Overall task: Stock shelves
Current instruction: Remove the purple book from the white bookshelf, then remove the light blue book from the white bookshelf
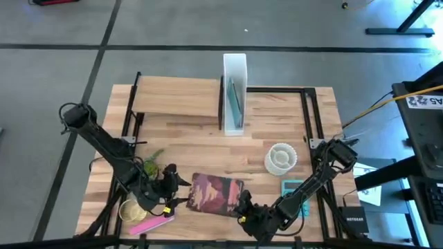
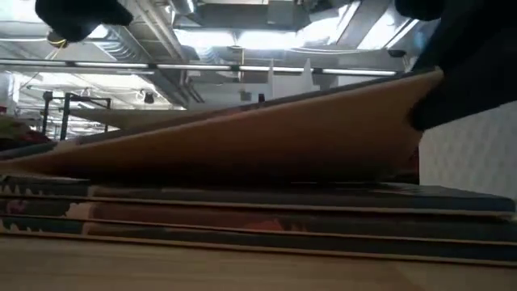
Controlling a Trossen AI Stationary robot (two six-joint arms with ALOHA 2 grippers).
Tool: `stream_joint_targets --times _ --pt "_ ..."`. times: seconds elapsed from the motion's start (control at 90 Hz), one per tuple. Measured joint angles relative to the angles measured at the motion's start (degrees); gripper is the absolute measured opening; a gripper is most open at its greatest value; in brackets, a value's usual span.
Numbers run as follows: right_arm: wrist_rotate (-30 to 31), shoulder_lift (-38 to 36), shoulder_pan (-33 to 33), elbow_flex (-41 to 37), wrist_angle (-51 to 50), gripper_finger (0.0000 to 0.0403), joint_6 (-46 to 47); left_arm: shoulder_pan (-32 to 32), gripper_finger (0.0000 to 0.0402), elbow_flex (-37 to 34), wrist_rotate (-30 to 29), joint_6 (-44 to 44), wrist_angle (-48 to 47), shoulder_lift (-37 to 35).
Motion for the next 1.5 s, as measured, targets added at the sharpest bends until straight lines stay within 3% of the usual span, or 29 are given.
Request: stream_joint_targets --times 0.378,0.833,0.989,1.267,1.389,1.5 --pt "-2.4 0.0 0.1 0.0 -2.0 0.0012 2.8 0.0 0.0239 0.0 0.1 -7.3 -2.7 6.2" --pt "-4.9 0.0 0.1 0.0 -4.6 0.0018 4.2 0.0 0.0239 0.0 0.3 -8.4 -3.4 6.4" --pt "-5.4 0.0 0.1 0.1 -6.1 0.0072 5.6 0.0 0.0239 0.0 0.3 -8.4 -3.4 6.4" --pt "-6.9 0.0 0.1 8.0 -20.7 0.0202 13.7 0.0 0.0239 0.0 0.2 -8.5 -3.4 6.4" --pt "-2.1 -0.1 -0.8 15.4 -32.3 0.0223 24.2 0.0 0.0239 0.0 0.3 -8.9 -3.3 6.4" --pt "3.7 -1.2 -2.6 20.6 -39.5 0.0225 24.6 0.0 0.0239 0.0 0.3 -8.9 -3.3 6.4"
